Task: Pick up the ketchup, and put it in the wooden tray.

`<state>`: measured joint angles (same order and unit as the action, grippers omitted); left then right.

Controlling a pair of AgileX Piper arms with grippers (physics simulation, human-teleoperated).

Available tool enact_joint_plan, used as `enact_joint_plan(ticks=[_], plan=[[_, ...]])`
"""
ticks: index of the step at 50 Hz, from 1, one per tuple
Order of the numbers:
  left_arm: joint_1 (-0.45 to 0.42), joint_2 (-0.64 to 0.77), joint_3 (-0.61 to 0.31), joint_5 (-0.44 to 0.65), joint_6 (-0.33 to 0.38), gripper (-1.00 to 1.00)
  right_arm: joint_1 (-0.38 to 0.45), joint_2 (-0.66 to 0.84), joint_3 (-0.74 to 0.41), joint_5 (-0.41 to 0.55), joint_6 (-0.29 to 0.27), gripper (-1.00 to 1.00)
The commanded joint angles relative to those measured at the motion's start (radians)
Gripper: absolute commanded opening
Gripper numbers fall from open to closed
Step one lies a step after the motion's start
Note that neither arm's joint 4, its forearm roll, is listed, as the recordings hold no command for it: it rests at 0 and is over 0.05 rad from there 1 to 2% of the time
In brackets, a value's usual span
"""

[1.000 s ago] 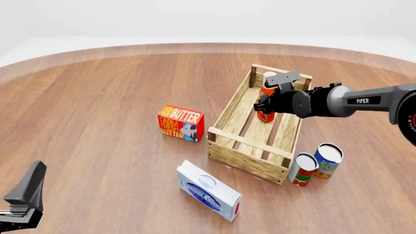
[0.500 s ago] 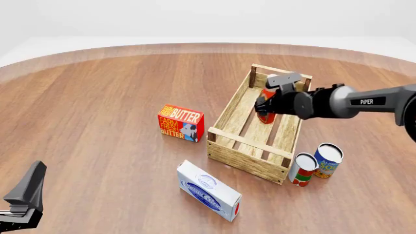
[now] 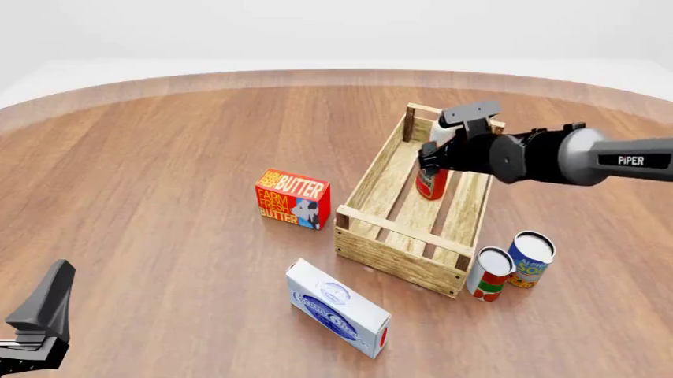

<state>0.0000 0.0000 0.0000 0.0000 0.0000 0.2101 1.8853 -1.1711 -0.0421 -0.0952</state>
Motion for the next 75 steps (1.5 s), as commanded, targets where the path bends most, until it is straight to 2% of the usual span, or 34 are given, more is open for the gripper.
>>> enact_joint_plan(ticks=[1, 27, 45, 69, 75], plan=[[0.000, 0.000, 0.000, 0.000, 0.000, 1.00, 0.003, -0.066, 0.022, 0.014, -0.008, 1.00], [0.000, 0.000, 0.000, 0.000, 0.000, 1.00, -0.005, -0.240, 0.169, -0.004, -0.023, 1.00], [0.000, 0.000, 0.000, 0.000, 0.000, 1.00, -0.014, -0.397, 0.318, -0.043, -0.003, 1.00], [0.000, 0.000, 0.000, 0.000, 0.000, 1.00, -0.083, -0.530, 0.503, -0.111, -0.002, 1.00], [0.000, 0.000, 0.000, 0.000, 0.000, 1.00, -0.099, -0.613, 0.563, -0.110, -0.011, 1.00]])
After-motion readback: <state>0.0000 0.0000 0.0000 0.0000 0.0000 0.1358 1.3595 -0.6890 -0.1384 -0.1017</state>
